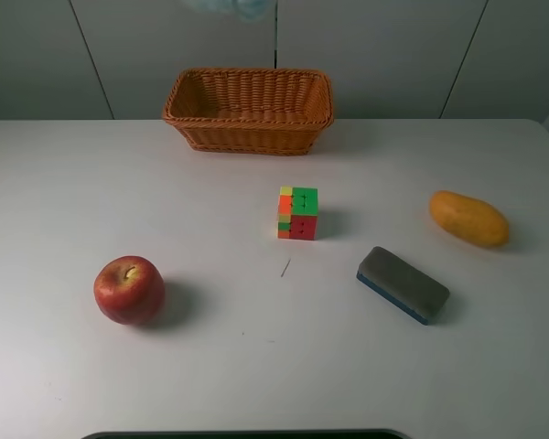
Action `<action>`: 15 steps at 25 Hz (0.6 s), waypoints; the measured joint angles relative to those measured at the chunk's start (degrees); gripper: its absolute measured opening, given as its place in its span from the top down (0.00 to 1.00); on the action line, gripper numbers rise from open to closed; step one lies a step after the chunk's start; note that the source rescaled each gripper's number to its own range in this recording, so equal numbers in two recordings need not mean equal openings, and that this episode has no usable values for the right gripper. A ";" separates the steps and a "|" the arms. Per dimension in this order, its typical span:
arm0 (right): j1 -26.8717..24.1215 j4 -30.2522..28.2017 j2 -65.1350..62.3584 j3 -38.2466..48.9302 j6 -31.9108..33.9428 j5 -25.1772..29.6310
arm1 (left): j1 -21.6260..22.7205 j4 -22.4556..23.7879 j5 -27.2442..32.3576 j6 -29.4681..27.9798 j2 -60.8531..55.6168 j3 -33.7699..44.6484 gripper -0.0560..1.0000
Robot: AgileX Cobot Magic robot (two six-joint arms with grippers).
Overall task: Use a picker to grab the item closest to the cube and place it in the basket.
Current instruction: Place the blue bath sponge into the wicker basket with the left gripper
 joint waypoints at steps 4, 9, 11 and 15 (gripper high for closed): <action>0.00 0.00 0.00 0.00 0.00 0.00 | 2.78 0.00 -5.65 -0.22 7.92 -0.89 0.94; 0.00 0.00 0.00 0.00 0.00 0.00 | 5.03 0.21 -11.53 -0.22 17.51 -0.98 0.95; 0.00 0.00 0.00 0.00 0.00 0.00 | 5.03 0.21 -13.31 -0.22 20.20 -0.98 0.95; 0.00 0.00 0.00 0.00 0.00 0.00 | 5.03 0.00 -16.09 -0.22 21.60 -0.98 0.95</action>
